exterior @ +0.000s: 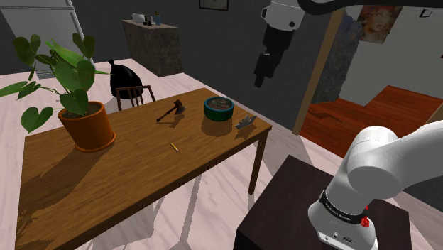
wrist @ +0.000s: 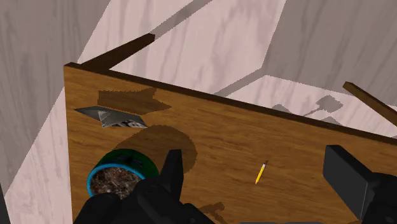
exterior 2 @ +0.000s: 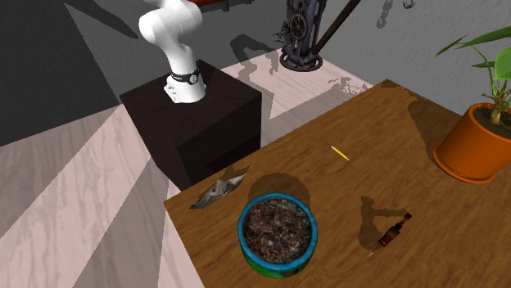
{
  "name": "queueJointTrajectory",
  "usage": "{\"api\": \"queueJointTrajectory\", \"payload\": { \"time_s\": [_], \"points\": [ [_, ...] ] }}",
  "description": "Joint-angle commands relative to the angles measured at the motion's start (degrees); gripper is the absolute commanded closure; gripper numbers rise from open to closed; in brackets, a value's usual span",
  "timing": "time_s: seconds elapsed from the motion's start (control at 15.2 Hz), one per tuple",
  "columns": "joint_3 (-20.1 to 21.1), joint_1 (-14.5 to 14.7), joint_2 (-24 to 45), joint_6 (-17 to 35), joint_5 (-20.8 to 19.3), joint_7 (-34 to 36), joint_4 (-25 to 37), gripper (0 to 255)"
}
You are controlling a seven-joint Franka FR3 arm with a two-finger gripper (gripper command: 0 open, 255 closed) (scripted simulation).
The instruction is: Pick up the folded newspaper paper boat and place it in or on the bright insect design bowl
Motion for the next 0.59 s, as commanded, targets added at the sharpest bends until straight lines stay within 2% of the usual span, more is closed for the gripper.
{"api": "queueJointTrajectory", "payload": {
  "time_s": [0.0, 0.53],
  "points": [
    [0.0, 0.0, 0.0, 0.0, 0.0, 0.0, 0.0, 0],
    [-8.15, 0.33, -0.33, 12.99, -6.66, -16.67, -12.24, 0]
  ]
}}
